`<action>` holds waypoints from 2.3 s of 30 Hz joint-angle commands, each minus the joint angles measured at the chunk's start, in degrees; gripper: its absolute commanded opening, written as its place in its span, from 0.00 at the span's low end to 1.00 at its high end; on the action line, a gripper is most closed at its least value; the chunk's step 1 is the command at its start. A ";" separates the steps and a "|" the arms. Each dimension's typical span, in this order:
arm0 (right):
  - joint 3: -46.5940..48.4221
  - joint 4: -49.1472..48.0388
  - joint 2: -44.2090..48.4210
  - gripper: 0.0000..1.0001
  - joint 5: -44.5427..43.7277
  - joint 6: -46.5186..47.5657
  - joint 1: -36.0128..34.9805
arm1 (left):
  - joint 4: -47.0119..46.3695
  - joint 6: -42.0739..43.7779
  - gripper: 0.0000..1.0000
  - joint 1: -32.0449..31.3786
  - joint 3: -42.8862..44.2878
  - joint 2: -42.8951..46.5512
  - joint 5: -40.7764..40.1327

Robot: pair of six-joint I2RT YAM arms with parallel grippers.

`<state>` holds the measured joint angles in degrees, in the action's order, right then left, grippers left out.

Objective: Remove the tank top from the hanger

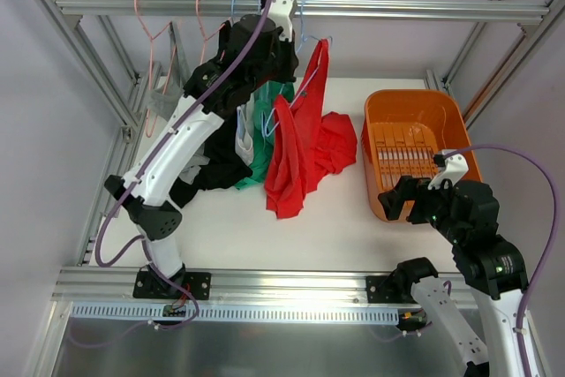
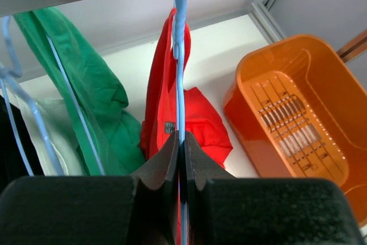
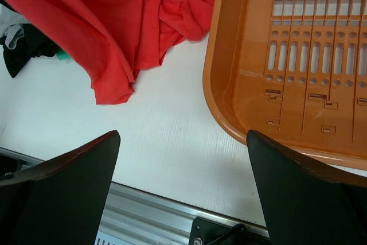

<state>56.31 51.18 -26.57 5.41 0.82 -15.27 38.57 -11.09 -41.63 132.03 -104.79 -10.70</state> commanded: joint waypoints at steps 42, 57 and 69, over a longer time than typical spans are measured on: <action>-1.38 -5.47 -1.91 0.99 1.80 0.15 -0.20 | -36.09 -0.86 0.00 -4.60 -27.34 21.29 -1.52; -1.13 -10.65 -2.09 0.99 8.20 0.32 -0.20 | -38.30 -4.19 0.00 -6.62 -41.11 35.93 3.57; 14.61 -24.36 -17.62 0.70 34.48 -4.33 -0.81 | -29.01 -13.25 0.00 -7.94 -53.37 58.82 21.42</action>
<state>67.42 34.00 -40.77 32.10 -0.34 -15.44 8.49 -20.32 -49.19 77.87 -47.31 5.23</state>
